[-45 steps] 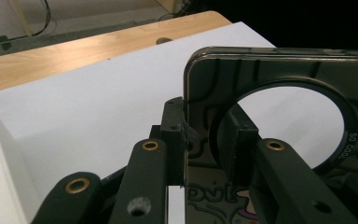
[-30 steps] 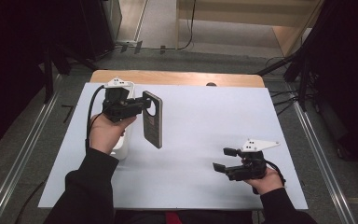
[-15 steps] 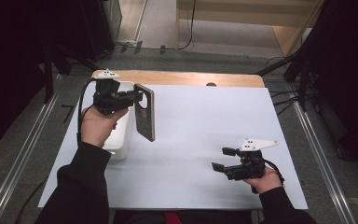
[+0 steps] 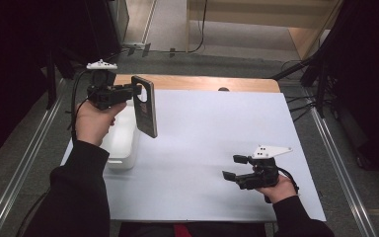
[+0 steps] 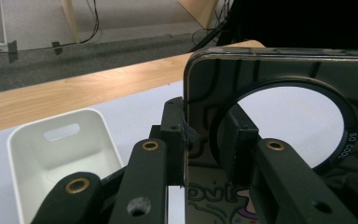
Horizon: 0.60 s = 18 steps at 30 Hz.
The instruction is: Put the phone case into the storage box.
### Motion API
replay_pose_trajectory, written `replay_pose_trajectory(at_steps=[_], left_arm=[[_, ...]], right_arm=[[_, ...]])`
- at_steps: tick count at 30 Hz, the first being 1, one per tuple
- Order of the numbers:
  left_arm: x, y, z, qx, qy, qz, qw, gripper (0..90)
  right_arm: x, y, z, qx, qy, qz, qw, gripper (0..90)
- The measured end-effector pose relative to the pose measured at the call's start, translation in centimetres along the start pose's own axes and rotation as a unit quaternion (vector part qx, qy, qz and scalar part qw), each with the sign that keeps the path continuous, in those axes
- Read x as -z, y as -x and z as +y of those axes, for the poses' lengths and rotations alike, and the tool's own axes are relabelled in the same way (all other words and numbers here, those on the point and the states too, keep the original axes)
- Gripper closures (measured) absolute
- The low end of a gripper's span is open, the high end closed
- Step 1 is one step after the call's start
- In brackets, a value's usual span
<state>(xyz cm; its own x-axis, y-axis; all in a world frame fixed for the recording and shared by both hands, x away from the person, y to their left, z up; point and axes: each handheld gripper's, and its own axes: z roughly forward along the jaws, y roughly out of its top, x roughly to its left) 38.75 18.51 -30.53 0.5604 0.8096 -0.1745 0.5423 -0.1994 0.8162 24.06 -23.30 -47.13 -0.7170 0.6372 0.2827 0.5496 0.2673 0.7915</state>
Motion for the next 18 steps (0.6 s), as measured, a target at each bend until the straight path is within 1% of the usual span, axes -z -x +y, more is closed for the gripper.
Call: replay_pose_trajectory(at_steps=[6, 12, 15, 18], left_arm=[[0.7, -0.8, 0.9, 0.006, 0.003, 0.015, 0.9999, 72.9], [1.1, -1.4, 1.6, 0.005, 0.003, 0.025, 0.9997, 72.9], [1.5, -1.7, 1.8, 0.011, 0.011, 0.027, 0.9995, 72.9], [1.8, -2.2, 2.0, 0.01, 0.012, 0.039, 0.9991, 72.8]], right_arm=[[-0.1, 0.0, 0.1, 0.0, 0.004, 0.004, 1.0, 21.2], [-0.2, -0.1, 0.2, 0.004, 0.003, 0.007, 1.0, 21.2], [-0.3, -0.1, 0.2, 0.004, 0.001, 0.009, 0.9999, 21.2], [-0.3, -0.1, 0.2, 0.005, 0.002, 0.011, 0.9999, 21.2]])
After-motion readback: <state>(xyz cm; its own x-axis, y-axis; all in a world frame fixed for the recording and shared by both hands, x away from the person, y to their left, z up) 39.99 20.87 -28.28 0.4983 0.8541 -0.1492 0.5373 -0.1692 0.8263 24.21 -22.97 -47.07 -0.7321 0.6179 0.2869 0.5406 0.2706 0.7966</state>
